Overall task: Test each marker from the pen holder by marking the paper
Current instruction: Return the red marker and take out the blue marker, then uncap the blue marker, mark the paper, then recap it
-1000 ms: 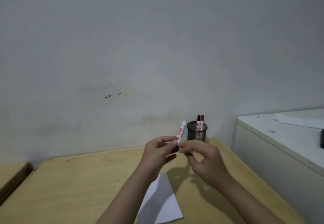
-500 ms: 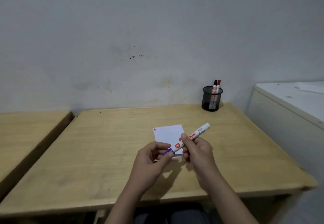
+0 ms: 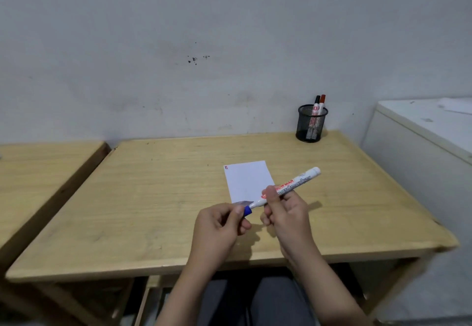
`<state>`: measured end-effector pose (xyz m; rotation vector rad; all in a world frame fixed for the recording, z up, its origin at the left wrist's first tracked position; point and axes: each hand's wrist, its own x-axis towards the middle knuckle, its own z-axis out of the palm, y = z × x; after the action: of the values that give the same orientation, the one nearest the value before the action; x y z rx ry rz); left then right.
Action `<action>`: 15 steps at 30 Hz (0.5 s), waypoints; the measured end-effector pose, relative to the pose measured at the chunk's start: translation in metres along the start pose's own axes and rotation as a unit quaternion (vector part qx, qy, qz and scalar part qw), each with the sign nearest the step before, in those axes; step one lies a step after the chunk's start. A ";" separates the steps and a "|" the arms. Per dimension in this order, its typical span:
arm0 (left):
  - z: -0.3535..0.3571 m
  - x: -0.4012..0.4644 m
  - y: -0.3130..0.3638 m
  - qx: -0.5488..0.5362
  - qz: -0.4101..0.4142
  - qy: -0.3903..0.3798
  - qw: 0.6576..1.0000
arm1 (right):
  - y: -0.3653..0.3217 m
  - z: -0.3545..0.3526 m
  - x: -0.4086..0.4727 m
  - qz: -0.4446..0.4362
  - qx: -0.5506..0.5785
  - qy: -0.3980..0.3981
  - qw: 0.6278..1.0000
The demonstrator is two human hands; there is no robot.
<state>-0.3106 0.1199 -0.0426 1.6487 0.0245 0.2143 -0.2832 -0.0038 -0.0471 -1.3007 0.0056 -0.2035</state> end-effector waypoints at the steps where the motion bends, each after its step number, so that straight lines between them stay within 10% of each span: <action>1: -0.003 0.002 -0.002 -0.009 -0.011 -0.001 1.000 | -0.003 -0.002 0.003 -0.005 0.014 0.012 1.000; 15: -0.043 0.158 -0.018 0.268 -0.051 0.071 0.959 | 0.003 -0.021 0.027 -0.008 -0.028 0.045 0.999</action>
<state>-0.1600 0.1862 -0.0371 2.1630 0.3001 0.2614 -0.2587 -0.0271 -0.0530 -1.3474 0.0779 -0.2779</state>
